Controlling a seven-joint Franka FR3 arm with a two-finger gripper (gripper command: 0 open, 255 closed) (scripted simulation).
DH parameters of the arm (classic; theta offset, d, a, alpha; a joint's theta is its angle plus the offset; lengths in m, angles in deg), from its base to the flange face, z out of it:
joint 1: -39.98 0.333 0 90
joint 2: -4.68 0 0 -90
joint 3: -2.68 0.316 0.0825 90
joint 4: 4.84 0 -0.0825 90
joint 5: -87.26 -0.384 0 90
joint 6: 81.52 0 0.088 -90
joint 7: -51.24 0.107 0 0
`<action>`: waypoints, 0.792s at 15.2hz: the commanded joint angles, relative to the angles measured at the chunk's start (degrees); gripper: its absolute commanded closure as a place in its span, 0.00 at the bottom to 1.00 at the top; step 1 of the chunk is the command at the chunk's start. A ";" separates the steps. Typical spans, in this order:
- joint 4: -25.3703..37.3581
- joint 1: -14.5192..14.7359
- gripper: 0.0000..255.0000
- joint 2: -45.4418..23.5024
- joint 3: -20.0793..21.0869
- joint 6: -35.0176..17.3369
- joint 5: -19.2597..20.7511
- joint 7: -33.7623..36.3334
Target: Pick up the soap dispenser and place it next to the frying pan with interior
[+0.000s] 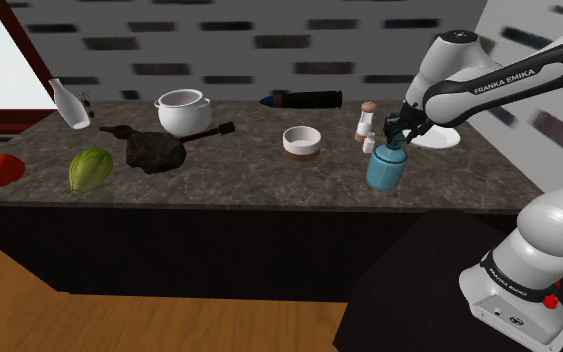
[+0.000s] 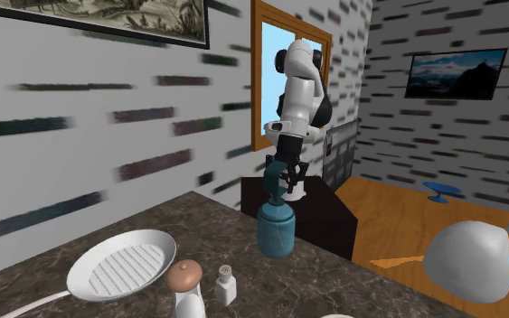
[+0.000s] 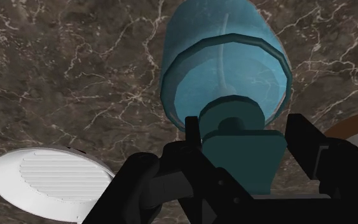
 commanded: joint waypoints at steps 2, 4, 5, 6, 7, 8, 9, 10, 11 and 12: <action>-0.02 0.00 1.00 -0.01 0.00 0.00 0.00 0.00; -0.03 0.00 1.00 -0.02 0.00 -0.02 0.00 0.00; 0.39 0.14 1.00 0.53 -0.11 0.94 -0.21 -0.24; 0.83 0.27 1.00 1.04 -0.19 1.89 -0.39 -0.46; 1.28 0.39 1.00 1.54 -0.28 2.83 -0.57 -0.67; 1.74 0.50 1.00 2.02 -0.36 3.77 -0.74 -0.87; 2.22 0.60 1.00 2.48 -0.43 4.70 -0.90 -1.07; 2.71 0.70 1.00 2.91 -0.50 5.62 -1.05 -1.26; 3.21 0.79 1.00 3.33 -0.56 6.54 -1.19 -1.44; 3.73 0.88 1.00 3.73 -0.62 7.44 -1.33 -1.62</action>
